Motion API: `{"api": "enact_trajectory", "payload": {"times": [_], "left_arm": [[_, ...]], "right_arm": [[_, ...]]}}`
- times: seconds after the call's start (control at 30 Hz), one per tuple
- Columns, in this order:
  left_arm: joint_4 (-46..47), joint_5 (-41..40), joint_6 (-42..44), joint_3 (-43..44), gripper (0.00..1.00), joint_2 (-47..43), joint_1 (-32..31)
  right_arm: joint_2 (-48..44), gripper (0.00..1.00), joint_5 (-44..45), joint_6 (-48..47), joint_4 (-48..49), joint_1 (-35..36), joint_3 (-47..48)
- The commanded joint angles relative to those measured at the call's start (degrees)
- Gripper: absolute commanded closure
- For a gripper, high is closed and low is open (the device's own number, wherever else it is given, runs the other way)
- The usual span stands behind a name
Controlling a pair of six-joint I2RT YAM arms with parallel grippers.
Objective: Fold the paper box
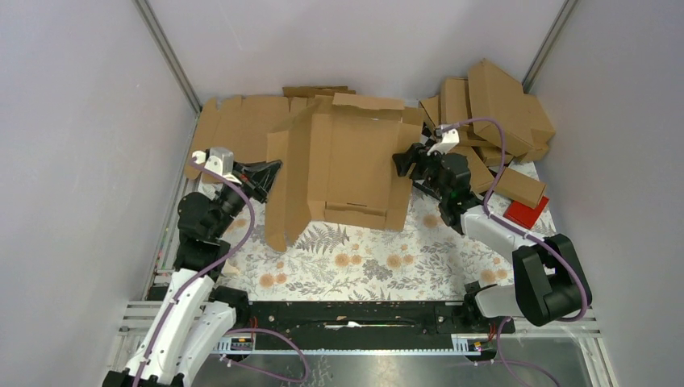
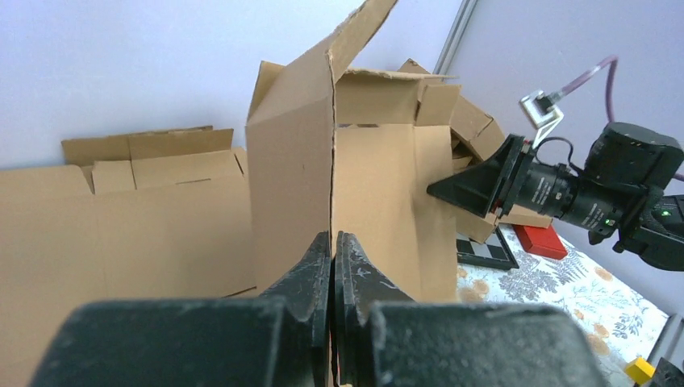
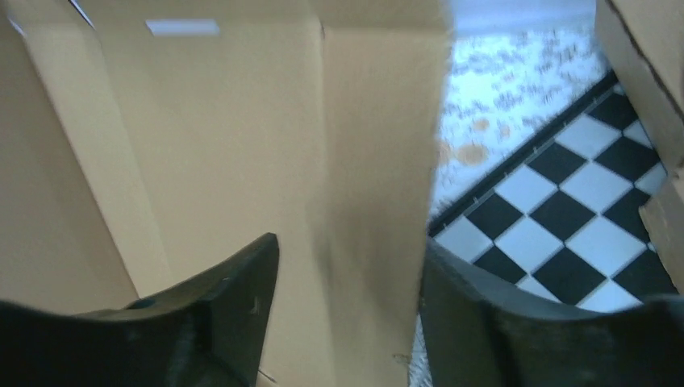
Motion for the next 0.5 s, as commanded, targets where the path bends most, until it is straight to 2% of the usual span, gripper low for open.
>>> {"api": "enact_trajectory", "payload": {"times": [0.0,0.17,0.4,0.47], "left_arm": [[1.3,1.2,4.8,0.5,1.00,-2.7,-0.7],[2.9,1.6,5.0,-1.9,1.00,-5.4,-1.0],[3.3,0.3,4.4,-3.9,1.00,-7.0,-1.0],[3.4,-0.3,4.2,-4.1,1.00,-7.2,-1.0]], "right_arm": [[-0.4,0.24,-0.2,3.5,-5.5,0.3,-1.9],[-0.2,0.16,-2.6,4.2,-16.9,0.3,0.0],[-1.7,0.08,-4.4,4.8,-22.7,0.4,-1.7],[-2.0,0.01,-2.5,5.8,-26.7,1.0,-1.2]]}}
